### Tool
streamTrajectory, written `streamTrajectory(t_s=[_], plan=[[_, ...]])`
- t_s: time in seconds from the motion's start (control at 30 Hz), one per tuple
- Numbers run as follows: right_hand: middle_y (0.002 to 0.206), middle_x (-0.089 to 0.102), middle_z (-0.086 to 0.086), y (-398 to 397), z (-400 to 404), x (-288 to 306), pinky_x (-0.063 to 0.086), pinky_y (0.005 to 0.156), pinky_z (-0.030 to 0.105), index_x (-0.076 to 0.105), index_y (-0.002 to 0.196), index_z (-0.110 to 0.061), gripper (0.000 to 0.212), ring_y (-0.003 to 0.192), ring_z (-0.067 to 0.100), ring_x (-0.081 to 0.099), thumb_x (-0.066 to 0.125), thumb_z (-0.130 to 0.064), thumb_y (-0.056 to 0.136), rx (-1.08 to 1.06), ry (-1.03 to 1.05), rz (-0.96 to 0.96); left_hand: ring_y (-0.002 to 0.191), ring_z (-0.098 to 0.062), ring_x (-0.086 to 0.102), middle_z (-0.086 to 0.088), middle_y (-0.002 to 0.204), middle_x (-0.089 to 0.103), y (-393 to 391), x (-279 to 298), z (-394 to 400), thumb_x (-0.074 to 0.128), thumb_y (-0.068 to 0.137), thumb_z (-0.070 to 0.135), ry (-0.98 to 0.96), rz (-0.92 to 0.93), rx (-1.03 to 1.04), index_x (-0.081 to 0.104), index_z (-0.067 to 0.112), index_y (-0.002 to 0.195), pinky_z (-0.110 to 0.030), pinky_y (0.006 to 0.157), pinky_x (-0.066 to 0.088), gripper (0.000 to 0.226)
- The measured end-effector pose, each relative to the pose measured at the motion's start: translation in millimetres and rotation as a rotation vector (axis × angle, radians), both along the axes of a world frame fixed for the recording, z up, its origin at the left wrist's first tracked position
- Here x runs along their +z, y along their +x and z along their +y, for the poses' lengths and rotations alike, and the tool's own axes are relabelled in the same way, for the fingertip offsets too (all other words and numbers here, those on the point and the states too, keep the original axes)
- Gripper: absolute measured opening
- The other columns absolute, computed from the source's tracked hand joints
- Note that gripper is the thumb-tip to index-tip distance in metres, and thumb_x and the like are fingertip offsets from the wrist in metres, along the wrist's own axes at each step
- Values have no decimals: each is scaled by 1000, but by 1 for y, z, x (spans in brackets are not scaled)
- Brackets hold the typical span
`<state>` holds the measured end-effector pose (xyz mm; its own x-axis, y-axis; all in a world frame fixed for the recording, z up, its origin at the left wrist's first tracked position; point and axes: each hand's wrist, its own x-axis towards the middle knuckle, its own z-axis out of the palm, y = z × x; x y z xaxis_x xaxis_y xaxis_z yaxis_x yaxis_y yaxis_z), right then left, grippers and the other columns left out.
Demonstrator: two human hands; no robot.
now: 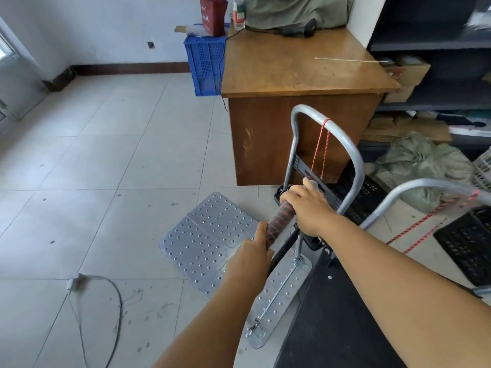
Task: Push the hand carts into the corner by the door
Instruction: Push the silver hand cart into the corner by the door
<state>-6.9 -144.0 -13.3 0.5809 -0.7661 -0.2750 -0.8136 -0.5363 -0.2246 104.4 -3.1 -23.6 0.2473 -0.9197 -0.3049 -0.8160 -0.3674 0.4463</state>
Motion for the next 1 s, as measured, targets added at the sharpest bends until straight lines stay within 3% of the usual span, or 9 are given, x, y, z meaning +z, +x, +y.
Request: streamTrajectory(t_s=[0.1,0.27,0.37,0.47,0.67,0.83,1.0], plan=[[149,28,2,18,-1,2,14,118,50,43,126,-26,54,148,30,-6,46,8,85,12,28,34,96,-32,61,-13,115,55,18,-1,6,41,100,31,-2,-21,-11,11,30,147,-39,71,45,55],[141,38,5,61,1,-1,18,116,46,46,121,-25,44,145,31,8,51,1,87,10,-13,71,95,-31,61,-14,114,56,67,-2,10,41,99,32,1,-33,-28,17,28,143,-42,77,51,50],[125,49,2,90,1,1,25,111,42,51,110,-26,33,129,27,30,53,-5,85,7,-82,117,92,-30,62,-12,111,57,96,-3,11,40,99,33,5,-40,-37,21,27,140,-42,75,52,45],[118,54,0,128,-2,3,32,104,43,55,106,-28,28,118,27,40,56,-12,84,13,-113,224,90,-28,62,-10,110,58,132,-3,10,41,99,33,-8,-47,-36,26,25,135,-40,72,51,40],[119,55,0,189,-12,3,28,102,37,56,108,-27,27,118,27,42,55,-12,86,20,-117,240,86,-28,62,-8,107,58,197,-1,1,41,99,34,-18,-58,-14,33,23,125,-37,67,47,30],[118,57,3,233,-31,-2,25,109,42,56,107,-27,25,117,29,42,52,-12,87,57,-99,225,83,-29,60,-7,104,58,243,0,-17,40,98,35,26,-102,34,36,20,118,-38,67,48,25],[118,58,5,272,-61,-7,27,106,42,56,113,-24,25,116,29,43,53,-14,90,108,-93,173,75,-24,55,-5,101,59,281,-1,-44,41,98,35,32,-144,76,38,18,116,-35,63,45,25]])
